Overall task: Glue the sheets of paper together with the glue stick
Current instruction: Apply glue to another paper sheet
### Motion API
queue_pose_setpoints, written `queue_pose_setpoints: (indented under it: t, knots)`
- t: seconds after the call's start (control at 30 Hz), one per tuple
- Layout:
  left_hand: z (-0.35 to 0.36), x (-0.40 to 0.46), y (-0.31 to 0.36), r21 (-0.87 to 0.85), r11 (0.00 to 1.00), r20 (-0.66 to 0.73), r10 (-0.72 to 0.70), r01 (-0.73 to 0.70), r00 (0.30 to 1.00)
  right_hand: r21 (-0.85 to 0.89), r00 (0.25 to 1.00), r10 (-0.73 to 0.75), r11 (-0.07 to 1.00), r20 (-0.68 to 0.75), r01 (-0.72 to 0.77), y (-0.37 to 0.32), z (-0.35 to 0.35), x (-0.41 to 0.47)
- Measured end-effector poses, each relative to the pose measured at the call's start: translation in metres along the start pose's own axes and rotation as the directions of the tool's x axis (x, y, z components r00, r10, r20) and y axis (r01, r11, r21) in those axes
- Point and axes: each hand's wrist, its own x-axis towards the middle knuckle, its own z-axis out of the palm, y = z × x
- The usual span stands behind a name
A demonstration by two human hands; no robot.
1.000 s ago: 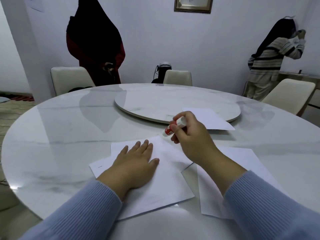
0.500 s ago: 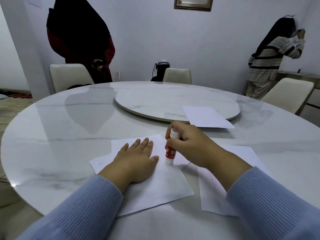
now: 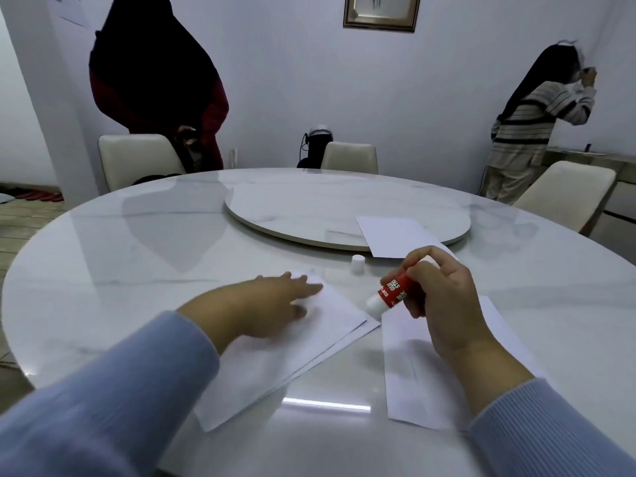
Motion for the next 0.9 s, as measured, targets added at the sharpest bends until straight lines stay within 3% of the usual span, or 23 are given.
queue_pose_setpoints:
  t: [0.07,0.13,0.23,0.3,0.4,0.63,0.9]
  knots:
    - [0.014,0.000,0.009,0.053,0.997,-0.069,-0.047,0.051,0.996,-0.038,0.998,-0.023,0.999,-0.064,0.021,0.002,0.002,-0.001]
    - [0.023,0.000,0.009,-0.016,1.000,-0.021,-0.014,0.014,1.000,-0.124,0.996,-0.069,0.990,-0.057,0.062,0.003,0.004,-0.002]
    - [0.019,-0.004,0.009,-0.194,0.981,-0.063,0.021,-0.033,0.998,-0.230,0.989,-0.135,0.962,0.060,0.145,0.008,0.012,-0.005]
    - [0.022,-0.006,0.013,-0.169,0.985,-0.128,0.004,-0.026,0.992,-0.287,0.978,-0.134,0.942,0.157,0.175,0.010,0.020,-0.007]
    - [0.030,-0.007,0.017,-0.073,0.997,-0.061,0.029,-0.033,0.998,-0.354,0.957,-0.075,0.919,0.281,0.176,0.013,0.029,-0.009]
    - [0.031,-0.010,0.014,-0.087,0.994,-0.036,0.060,-0.063,0.998,-0.487,0.922,-0.014,0.846,0.388,0.218,0.020,0.034,-0.005]
    - [0.031,-0.008,0.011,-0.060,0.997,-0.012,0.054,-0.055,0.998,-0.336,0.928,-0.082,0.917,0.364,0.213,-0.002,0.024,-0.016]
